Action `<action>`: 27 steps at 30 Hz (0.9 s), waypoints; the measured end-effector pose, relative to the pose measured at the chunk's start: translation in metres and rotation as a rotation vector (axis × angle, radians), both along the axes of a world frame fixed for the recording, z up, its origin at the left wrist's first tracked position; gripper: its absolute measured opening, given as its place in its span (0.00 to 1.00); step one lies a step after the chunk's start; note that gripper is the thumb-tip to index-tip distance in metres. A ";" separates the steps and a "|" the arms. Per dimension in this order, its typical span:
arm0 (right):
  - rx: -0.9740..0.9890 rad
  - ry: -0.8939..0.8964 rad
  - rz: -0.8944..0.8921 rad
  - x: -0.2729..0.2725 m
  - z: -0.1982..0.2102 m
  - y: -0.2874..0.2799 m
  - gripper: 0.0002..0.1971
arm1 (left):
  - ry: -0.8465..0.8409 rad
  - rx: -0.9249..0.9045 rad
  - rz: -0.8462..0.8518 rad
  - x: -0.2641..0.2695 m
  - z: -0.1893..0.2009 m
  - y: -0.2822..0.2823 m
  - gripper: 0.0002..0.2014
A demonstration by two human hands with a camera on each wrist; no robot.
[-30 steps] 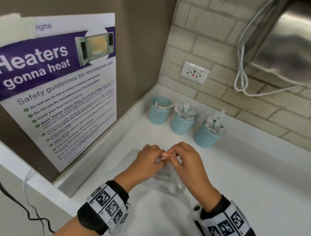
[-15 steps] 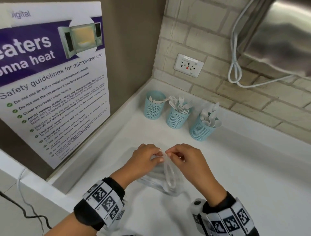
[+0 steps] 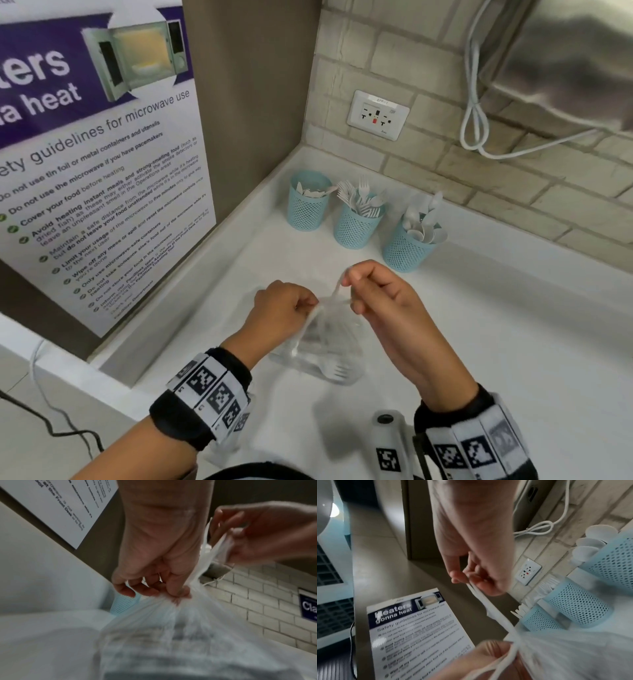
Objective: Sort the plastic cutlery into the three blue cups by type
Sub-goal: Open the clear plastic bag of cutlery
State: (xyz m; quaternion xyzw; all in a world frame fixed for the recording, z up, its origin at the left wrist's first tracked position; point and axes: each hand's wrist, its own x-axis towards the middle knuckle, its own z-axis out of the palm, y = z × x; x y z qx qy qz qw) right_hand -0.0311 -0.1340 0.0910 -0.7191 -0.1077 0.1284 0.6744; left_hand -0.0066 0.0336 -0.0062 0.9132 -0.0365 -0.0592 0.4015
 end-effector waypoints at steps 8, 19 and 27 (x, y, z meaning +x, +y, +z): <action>-0.496 -0.233 -0.037 0.008 -0.027 -0.012 0.20 | -0.110 -0.193 -0.013 0.003 -0.002 -0.001 0.03; -0.589 -0.356 -0.068 0.007 -0.045 -0.008 0.06 | -0.012 -0.307 -0.025 -0.002 0.005 -0.006 0.07; -0.219 -0.410 -0.373 0.009 -0.032 -0.011 0.16 | 0.019 -0.362 -0.057 -0.005 0.014 -0.002 0.10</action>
